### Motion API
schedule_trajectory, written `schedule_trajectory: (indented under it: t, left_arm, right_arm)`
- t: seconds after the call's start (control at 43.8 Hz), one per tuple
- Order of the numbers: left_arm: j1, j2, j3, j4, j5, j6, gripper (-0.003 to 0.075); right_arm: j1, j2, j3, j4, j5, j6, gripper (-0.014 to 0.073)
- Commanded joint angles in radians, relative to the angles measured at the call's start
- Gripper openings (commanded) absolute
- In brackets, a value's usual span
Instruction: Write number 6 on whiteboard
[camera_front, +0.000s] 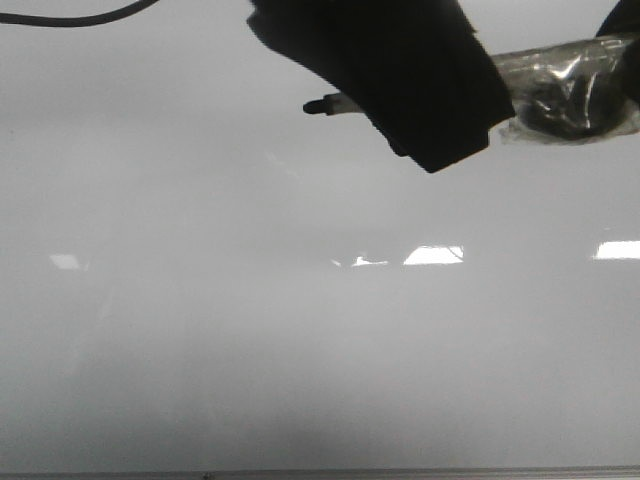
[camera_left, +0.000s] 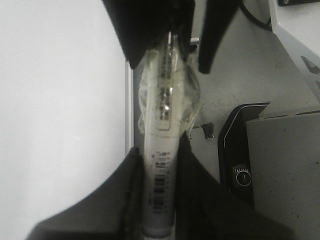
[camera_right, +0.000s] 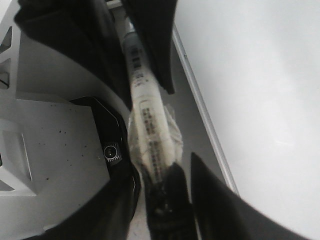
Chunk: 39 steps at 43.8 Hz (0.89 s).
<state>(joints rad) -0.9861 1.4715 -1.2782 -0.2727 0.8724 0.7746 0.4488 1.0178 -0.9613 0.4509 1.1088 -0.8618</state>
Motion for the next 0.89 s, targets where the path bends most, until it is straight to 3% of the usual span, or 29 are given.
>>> schedule_trajectory:
  t: [0.0,0.068,0.228,0.32,0.388,0.571,0.685,0.868]
  left_arm:
    - [-0.005,-0.042,-0.036,0.017,-0.034,-0.035,0.0017]
    - [-0.005,-0.042,-0.036,0.114,-0.013,-0.128,0.0017]
    - [-0.005,-0.049,-0.036,0.426,0.063,-0.445,0.0017]
    - [0.008,-0.065,-0.036,0.650,0.150,-0.661,0.0017]
    - [0.052,-0.085,-0.036,0.723,0.202,-0.775,0.0017]
    - [0.315,-0.187,0.038,0.727,0.138,-0.863,0.0017]
    - [0.540,-0.256,0.135,0.714,0.007,-0.964,0.0017]
    - [0.800,-0.307,0.305,0.590,-0.239,-1.035,0.0016]
  right_arm:
    - [-0.014,-0.016,-0.032,0.026,-0.029,0.019,0.0503]
    - [-0.049,-0.030,-0.034,-0.028,-0.031,0.075,0.0552]
    - [-0.173,-0.070,-0.034,-0.149,-0.054,0.246,0.0549]
    - [-0.240,-0.078,-0.034,-0.157,-0.063,0.277,0.0549]
    - [-0.267,-0.082,-0.033,-0.157,-0.072,0.279,0.0549]
    - [-0.272,-0.082,-0.033,-0.155,-0.078,0.279,0.0549]
    - [-0.272,-0.082,-0.033,-0.153,-0.087,0.279,0.0549]
    - [-0.272,-0.082,-0.033,-0.149,-0.117,0.279,0.0549]
